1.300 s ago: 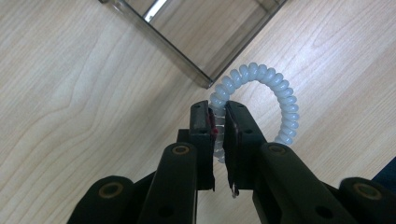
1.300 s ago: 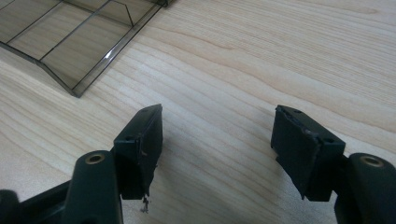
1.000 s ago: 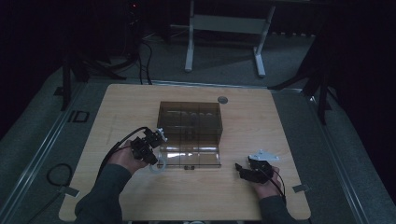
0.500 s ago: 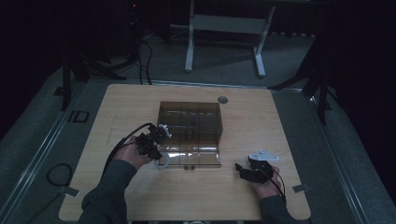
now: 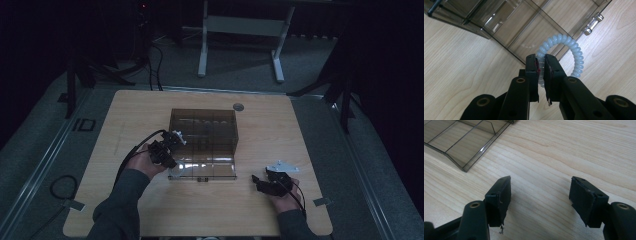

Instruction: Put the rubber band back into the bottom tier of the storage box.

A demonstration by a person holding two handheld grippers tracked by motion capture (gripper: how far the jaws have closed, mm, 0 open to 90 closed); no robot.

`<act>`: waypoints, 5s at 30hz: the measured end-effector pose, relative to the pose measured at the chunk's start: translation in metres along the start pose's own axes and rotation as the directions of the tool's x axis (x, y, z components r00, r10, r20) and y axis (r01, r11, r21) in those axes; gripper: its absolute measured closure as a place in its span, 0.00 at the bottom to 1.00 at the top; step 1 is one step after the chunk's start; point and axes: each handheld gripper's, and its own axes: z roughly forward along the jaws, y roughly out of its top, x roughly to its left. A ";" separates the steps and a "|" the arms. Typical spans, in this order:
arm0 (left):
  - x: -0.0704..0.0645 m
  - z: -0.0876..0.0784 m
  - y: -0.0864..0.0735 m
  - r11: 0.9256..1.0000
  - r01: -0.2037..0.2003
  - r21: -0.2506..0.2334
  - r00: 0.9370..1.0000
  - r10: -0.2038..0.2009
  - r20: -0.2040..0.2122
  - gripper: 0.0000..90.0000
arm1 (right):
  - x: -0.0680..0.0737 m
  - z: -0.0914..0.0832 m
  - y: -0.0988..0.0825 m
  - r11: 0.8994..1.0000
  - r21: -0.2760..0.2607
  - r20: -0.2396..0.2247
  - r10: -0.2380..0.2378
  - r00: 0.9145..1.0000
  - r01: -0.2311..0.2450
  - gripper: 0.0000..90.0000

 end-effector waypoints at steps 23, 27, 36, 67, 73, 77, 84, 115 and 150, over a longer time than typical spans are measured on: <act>0.006 0.010 0.006 0.999 -0.046 -0.015 0.999 0.046 0.001 0.91 | 0.000 0.000 0.000 1.000 0.000 0.000 0.000 1.000 0.000 0.37; 0.007 0.012 0.007 0.999 -0.050 -0.019 0.999 0.050 0.002 0.91 | 0.000 0.000 0.000 1.000 0.000 0.000 0.000 1.000 0.000 0.37; 0.010 0.016 0.010 0.998 -0.065 -0.026 0.998 0.065 -0.004 0.91 | 0.000 0.000 0.000 1.000 0.000 -0.001 0.000 1.000 0.000 0.37; 0.009 0.032 0.024 0.994 -0.107 -0.010 0.994 0.106 -0.021 0.91 | 0.000 0.000 0.000 1.000 0.000 -0.001 -0.001 1.000 0.001 0.37; 0.007 0.034 0.026 0.993 -0.117 -0.006 0.993 0.116 -0.027 0.91 | 0.000 0.000 0.000 1.000 0.000 -0.001 -0.002 1.000 0.002 0.37; 0.006 0.035 0.027 0.992 -0.122 -0.007 0.992 0.122 -0.032 0.91 | 0.000 0.000 0.000 1.000 0.000 -0.002 -0.003 1.000 0.003 0.37; 0.006 0.037 0.027 0.991 -0.134 0.002 0.990 0.134 -0.037 0.91 | 0.000 0.000 0.000 1.000 0.000 -0.003 -0.003 1.000 0.003 0.37; 0.006 0.048 0.022 0.983 -0.165 0.081 0.983 0.171 -0.068 0.91 | 0.000 0.000 0.000 1.000 0.000 -0.003 -0.004 1.000 0.004 0.37; 0.005 0.053 0.019 0.980 -0.172 0.105 0.982 0.179 -0.066 0.89 | 0.000 0.000 0.000 1.000 0.000 -0.003 -0.004 1.000 0.004 0.37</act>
